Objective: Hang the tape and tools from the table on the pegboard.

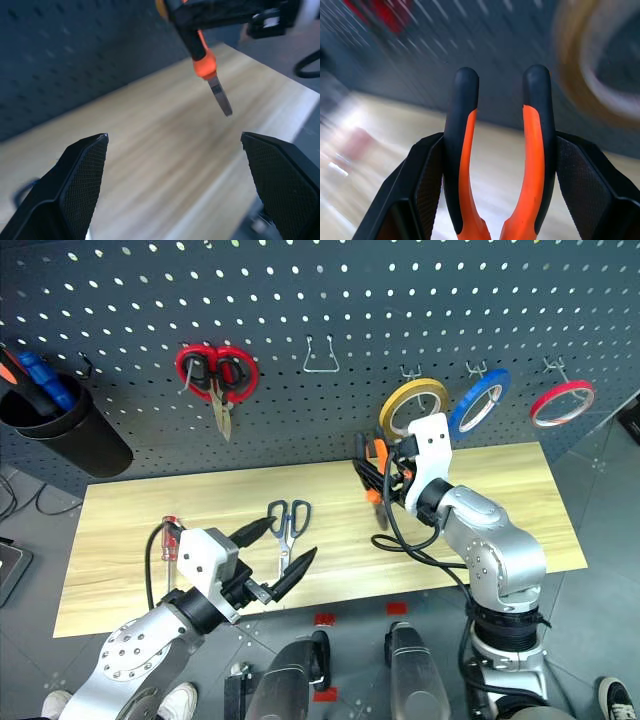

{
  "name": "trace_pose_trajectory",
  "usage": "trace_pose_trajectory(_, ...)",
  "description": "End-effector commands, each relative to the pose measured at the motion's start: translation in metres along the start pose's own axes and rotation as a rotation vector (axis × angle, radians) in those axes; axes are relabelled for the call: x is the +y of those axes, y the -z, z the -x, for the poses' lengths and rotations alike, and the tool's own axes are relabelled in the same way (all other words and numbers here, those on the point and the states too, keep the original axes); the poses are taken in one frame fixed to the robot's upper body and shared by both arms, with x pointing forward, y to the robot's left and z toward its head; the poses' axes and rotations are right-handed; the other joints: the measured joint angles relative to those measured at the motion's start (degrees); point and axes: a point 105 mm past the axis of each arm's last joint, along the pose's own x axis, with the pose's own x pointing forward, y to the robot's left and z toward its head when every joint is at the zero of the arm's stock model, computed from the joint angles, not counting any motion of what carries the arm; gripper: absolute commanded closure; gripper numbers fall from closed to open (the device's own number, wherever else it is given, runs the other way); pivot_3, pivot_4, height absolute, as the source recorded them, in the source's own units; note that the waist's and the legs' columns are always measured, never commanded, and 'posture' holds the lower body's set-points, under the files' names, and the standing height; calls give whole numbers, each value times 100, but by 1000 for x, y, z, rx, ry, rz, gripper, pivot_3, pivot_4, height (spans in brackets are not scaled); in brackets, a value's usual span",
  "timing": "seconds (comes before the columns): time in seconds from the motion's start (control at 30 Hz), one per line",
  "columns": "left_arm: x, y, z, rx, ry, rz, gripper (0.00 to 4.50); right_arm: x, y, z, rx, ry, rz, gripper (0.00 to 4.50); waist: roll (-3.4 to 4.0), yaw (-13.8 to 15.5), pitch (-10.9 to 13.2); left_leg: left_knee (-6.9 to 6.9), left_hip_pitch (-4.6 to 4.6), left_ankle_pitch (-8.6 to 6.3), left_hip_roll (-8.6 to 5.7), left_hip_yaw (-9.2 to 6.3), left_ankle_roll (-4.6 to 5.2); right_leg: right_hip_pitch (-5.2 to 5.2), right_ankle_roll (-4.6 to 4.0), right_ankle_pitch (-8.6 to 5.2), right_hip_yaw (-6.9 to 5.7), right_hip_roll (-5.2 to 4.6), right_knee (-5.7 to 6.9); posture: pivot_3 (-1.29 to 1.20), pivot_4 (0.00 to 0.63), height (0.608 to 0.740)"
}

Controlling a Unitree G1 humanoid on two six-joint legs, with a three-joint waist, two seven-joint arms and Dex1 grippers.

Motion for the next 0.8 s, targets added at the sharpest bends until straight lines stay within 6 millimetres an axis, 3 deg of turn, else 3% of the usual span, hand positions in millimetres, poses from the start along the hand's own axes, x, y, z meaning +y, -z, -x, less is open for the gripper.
trace_pose_trajectory(0.03,3,-21,5,-65,-45,-30,0,9,-39,-2,-201,-17,18,1492,-1,31,-129,1,0,0,-2,1,0,-1,0,0,-3,2,1,-119,184,740)
trace_pose_trajectory(0.23,15,-45,4,-138,-126,-84,0,15,-70,-30,-364,-27,117,1492,-18,93,-469,5,14,7,-4,0,-7,11,0,13,-2,16,6,-62,130,740)
trace_pose_trajectory(0.5,45,-78,-8,-259,-266,-181,0,18,-112,-45,-615,43,304,1492,-21,251,-815,5,16,8,-5,14,-10,11,0,13,4,39,1,-22,73,740)
trace_pose_trajectory(0.8,59,-88,-37,-318,-294,-194,0,12,-116,-68,-687,79,355,1492,-30,364,-1121,6,27,9,-6,12,-13,23,-1,14,8,48,2,-13,60,740)
